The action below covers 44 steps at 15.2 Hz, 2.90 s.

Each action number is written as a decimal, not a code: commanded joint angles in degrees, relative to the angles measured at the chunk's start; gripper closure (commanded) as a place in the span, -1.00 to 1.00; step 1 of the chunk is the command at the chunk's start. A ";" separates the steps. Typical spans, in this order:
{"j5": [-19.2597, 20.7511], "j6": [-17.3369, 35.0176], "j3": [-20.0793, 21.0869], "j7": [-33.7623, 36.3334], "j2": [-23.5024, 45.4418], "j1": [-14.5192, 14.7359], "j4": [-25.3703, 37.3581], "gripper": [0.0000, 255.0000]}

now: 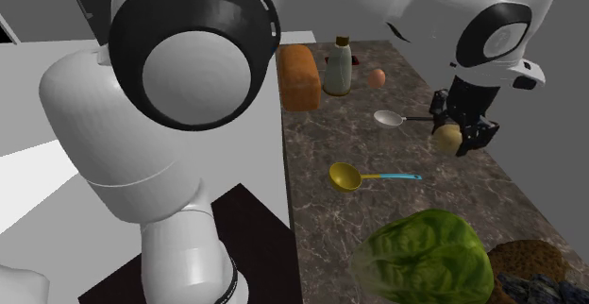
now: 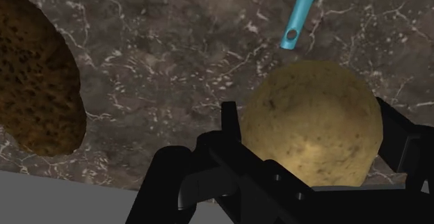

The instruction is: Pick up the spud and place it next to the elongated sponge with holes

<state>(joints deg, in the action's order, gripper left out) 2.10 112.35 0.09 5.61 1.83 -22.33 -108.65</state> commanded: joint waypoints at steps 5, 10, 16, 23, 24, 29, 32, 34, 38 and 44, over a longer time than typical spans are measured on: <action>-0.76 -2.05 -2.81 -6.65 8.46 -3.48 10.73 1.00; -1.83 -4.93 -4.38 -11.39 16.05 -6.48 21.30 1.00; -1.85 -0.54 -4.33 -11.33 16.61 -6.49 17.47 1.00; -1.92 4.35 -4.29 -11.28 17.85 -6.50 13.80 1.00; -1.93 5.04 -4.28 -11.28 18.07 -6.50 13.34 1.00; -2.01 8.40 -4.25 -11.26 19.33 -6.52 11.23 1.00; -2.06 10.37 -4.22 -11.25 20.21 -6.54 10.14 1.00; -2.09 11.41 -4.20 -11.25 20.70 -6.55 9.59 1.00; -2.09 11.40 -4.20 -11.25 20.71 -6.56 9.61 1.00; -2.09 11.31 -4.18 -11.19 20.76 -6.52 9.75 -1.00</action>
<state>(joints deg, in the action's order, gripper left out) 0.01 123.69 -4.09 -5.59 22.53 -28.86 -98.93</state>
